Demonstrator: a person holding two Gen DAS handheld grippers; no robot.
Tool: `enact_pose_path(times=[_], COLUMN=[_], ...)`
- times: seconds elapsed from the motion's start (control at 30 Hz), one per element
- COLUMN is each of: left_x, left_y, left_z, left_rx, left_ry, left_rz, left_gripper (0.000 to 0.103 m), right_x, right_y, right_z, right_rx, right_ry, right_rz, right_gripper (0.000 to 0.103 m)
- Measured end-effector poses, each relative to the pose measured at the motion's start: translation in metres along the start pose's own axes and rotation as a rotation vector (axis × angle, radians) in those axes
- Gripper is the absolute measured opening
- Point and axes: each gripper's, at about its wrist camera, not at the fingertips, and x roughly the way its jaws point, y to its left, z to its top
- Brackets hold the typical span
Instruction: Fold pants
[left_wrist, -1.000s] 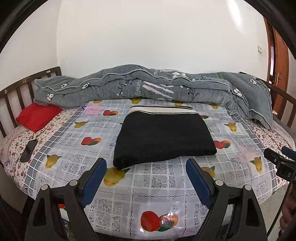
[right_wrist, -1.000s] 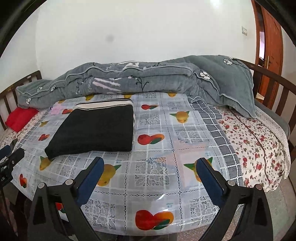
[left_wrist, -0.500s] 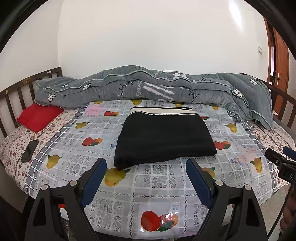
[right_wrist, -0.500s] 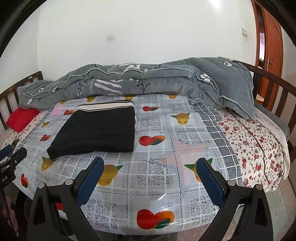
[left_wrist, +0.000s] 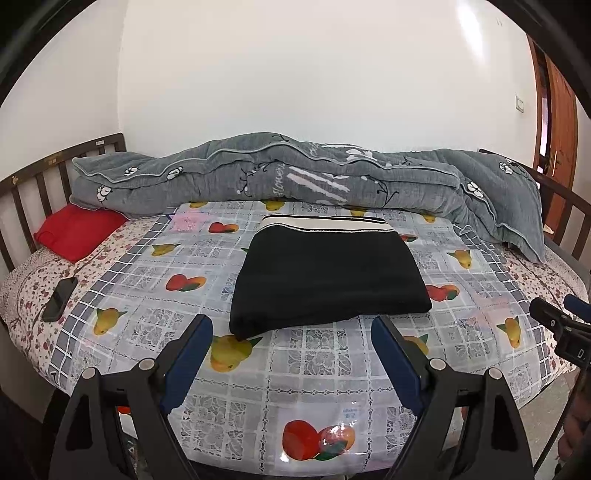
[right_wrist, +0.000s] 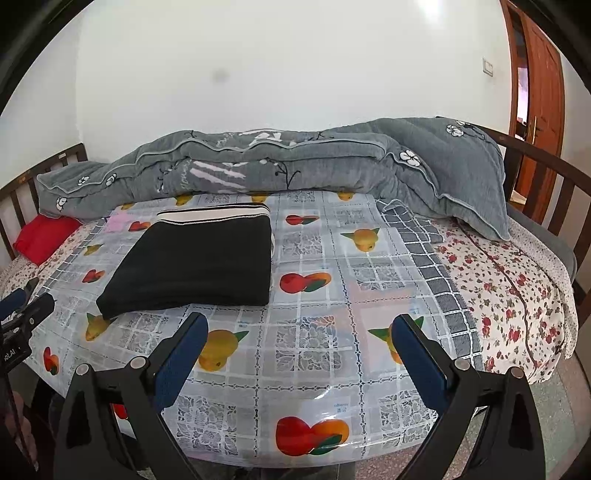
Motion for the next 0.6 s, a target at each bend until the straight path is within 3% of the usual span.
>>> enact_pose_path(times=[0.6], left_x=[-0.0022], left_y=[0.0017], left_z=[-0.0004], left_rx=[-0.003], left_ry=[-0.003], left_rz=[0.0], left_gripper=[0.087], right_x=[-0.0059], right_y=[0.0046], right_z=[0.0035], right_rx=[-0.002], right_ry=[-0.008], right_rz=[0.004], right_gripper=[0.098])
